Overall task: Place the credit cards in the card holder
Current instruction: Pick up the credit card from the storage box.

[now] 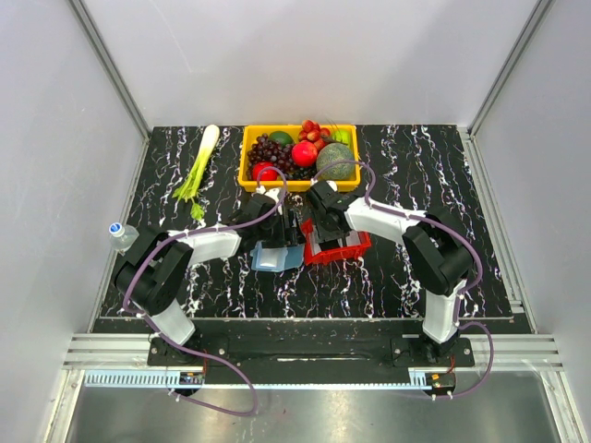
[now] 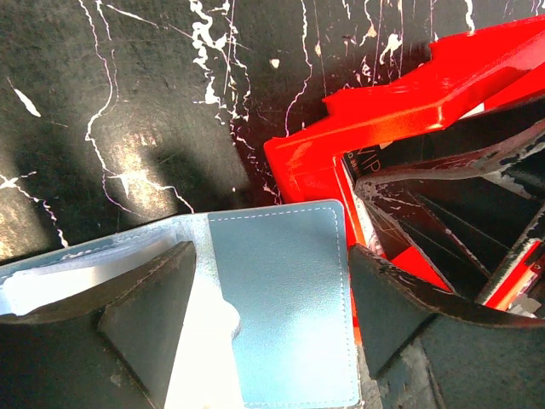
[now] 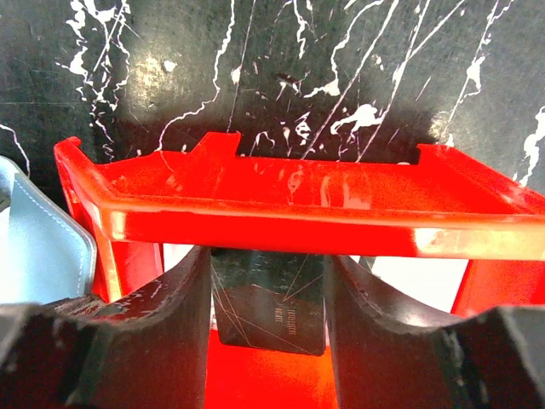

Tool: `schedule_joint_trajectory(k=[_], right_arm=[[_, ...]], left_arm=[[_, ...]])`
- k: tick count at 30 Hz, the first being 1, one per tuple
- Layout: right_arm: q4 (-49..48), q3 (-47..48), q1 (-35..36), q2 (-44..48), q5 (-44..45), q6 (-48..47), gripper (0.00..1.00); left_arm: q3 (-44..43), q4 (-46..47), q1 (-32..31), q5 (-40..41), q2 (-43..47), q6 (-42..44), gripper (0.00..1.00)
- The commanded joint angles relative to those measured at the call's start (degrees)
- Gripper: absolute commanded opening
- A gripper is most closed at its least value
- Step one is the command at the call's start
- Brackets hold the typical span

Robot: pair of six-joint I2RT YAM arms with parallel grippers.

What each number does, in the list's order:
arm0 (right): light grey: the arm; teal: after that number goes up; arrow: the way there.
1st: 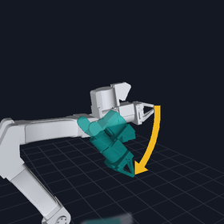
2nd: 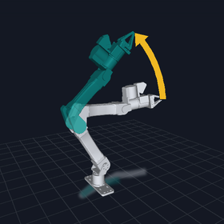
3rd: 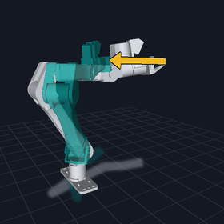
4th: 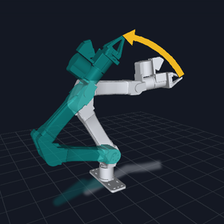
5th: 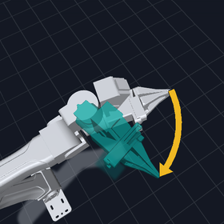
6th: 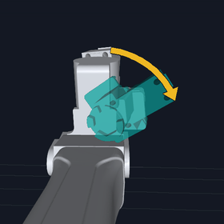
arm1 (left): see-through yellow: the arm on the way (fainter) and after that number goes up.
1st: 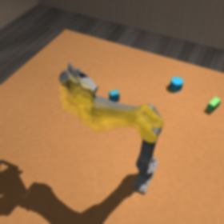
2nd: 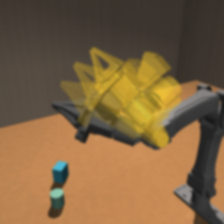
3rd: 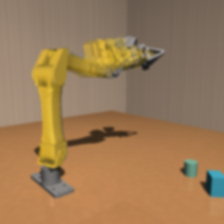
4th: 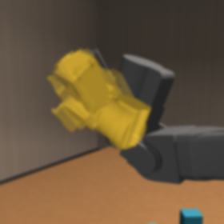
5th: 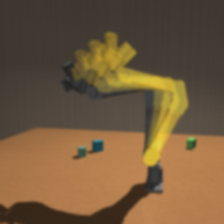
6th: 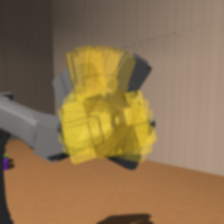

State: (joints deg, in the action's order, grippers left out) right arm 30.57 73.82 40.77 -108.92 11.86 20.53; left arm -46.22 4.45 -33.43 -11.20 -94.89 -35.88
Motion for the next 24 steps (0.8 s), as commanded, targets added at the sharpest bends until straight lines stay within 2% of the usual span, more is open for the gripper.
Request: schedule_joint_trajectory(k=[1,4,6,7,9,17,23,24], right_arm=[[2.0,-2.8,0.7,-2.5,-0.9,1.7,0.47],[2.0,-2.4,0.6,-2.1,-0.3,1.4,0.31],[2.3,-2.0,0.7,-1.6,0.7,1.4,0.13],[2.4,-1.9,0.6,-1.4,1.2,1.4,0.13],[2.5,-1.8,0.6,-0.4,2.4,1.6,0.03],[2.4,-1.0,0.6,5.6,-0.3,-0.3,0.0],[1.1,-1.2,0.7,4.6,-5.0,-0.9,0.0],[1.0,-1.5,0.5,4.5,-4.7,-0.2,0.04]], left_arm=[[0.8,2.7,0.6,-1.2,0.6,0.2,0.76],[0.3,2.8,0.6,-1.5,0.1,0.2,0.77],[0.3,2.7,0.6,-1.6,0.1,0.2,0.77],[0.3,2.6,0.6,-1.6,0.1,0.3,0.77],[0.3,2.4,0.7,-1.5,0.1,0.3,0.77],[0.5,2.5,0.8,-1.5,0.4,0.1,0.77],[0.0,2.3,0.9,-1.7,-0.1,0.2,0.77],[-0.1,2.3,0.9,-1.6,-0.1,0.3,0.77]])
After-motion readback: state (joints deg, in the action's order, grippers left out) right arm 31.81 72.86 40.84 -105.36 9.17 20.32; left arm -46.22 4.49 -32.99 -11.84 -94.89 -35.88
